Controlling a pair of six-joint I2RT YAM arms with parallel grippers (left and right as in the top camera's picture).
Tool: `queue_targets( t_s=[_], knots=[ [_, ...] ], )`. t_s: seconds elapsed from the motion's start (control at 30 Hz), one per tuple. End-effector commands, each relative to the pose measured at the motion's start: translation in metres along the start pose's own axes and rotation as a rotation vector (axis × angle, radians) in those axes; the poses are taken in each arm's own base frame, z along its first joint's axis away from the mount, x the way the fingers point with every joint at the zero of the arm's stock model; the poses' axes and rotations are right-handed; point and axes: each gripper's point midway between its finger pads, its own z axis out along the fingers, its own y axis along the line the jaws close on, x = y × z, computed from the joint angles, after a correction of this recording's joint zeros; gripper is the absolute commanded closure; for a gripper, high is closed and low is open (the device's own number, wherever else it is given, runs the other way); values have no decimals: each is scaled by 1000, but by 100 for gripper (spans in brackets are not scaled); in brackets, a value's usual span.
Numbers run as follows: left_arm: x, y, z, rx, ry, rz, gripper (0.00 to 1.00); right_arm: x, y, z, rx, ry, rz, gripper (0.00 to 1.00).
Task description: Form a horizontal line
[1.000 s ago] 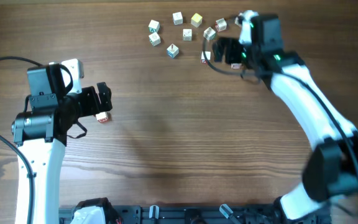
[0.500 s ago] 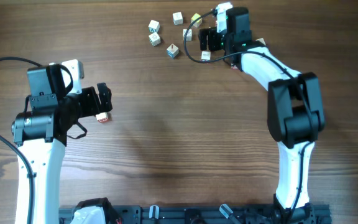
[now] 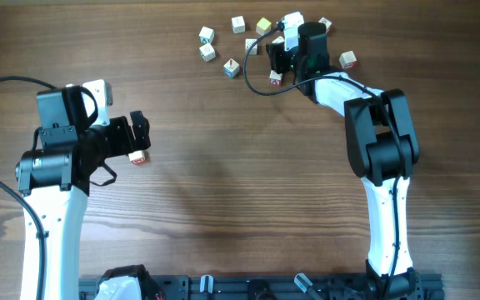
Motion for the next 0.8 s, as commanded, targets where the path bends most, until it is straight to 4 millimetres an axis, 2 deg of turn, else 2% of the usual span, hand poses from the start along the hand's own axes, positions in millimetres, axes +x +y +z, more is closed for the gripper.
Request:
queue_targets(
  t_s=[0.0,0.07,0.17,0.27,0.4,0.47,0.6,0.7,0.77],
  knots=[
    [-5,2,-3,-9,-16,-14,0,4,7,8,-32,-4,3,65],
    [-5,2,-3,-9,-16,-14,0,0,7,8,-32,-13,28,75],
    [-5,2,-3,-9,-16,-13,0,-10,7,5,-34,-30,65,80],
    [-7,2,-3,-8,-22,-12,0,-31,11,-6,-42,-51,86,83],
    [-14,7,-4,-37,-51,-3,0,-62,19,-35,-60,-43,115,86],
    [-19,25,-6,-131,-81,-68,0,-76,34,-54,-106,-21,117,88],
    [-23,79,-19,-345,-147,-300,0,-97,60,-92,-147,26,174,91],
    [-19,116,-30,-405,-179,-480,0,-95,85,-113,-167,102,233,92],
    [-16,136,-36,-405,-198,-588,0,-81,104,-122,-179,184,274,94]
  ],
)
